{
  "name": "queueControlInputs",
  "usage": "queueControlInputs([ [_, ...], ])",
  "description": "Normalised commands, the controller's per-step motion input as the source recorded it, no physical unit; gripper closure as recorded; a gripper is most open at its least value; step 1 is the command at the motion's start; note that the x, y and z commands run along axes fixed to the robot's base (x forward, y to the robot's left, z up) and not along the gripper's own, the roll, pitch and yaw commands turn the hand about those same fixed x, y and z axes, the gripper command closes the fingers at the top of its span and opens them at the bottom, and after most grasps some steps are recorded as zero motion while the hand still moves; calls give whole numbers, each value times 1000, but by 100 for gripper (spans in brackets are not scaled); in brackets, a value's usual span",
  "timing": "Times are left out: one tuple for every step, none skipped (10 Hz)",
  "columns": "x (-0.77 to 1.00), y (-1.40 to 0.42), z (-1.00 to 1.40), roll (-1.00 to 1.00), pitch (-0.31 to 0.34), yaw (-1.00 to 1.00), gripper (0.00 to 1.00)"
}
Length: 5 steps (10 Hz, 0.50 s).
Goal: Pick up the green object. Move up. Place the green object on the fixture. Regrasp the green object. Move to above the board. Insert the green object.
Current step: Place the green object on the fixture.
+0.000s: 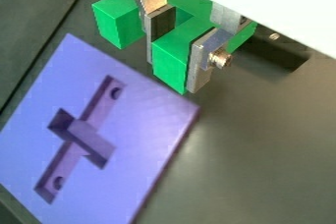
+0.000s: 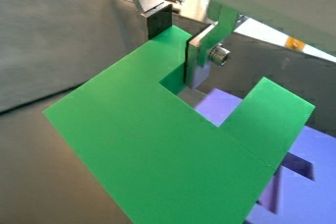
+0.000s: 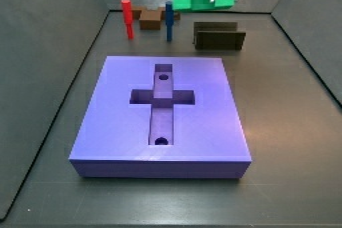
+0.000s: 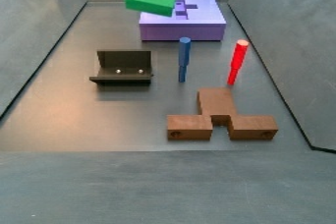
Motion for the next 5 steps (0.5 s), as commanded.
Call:
queueControlInputs([
  [611, 460, 0, -534, 11, 103, 100],
  [606, 449, 0, -606, 129, 66, 100],
  [611, 294, 0, -549, 297, 109, 100],
  [691, 249, -20, -631, 340, 31, 100],
  [769, 243, -66, -709, 337, 0, 100],
])
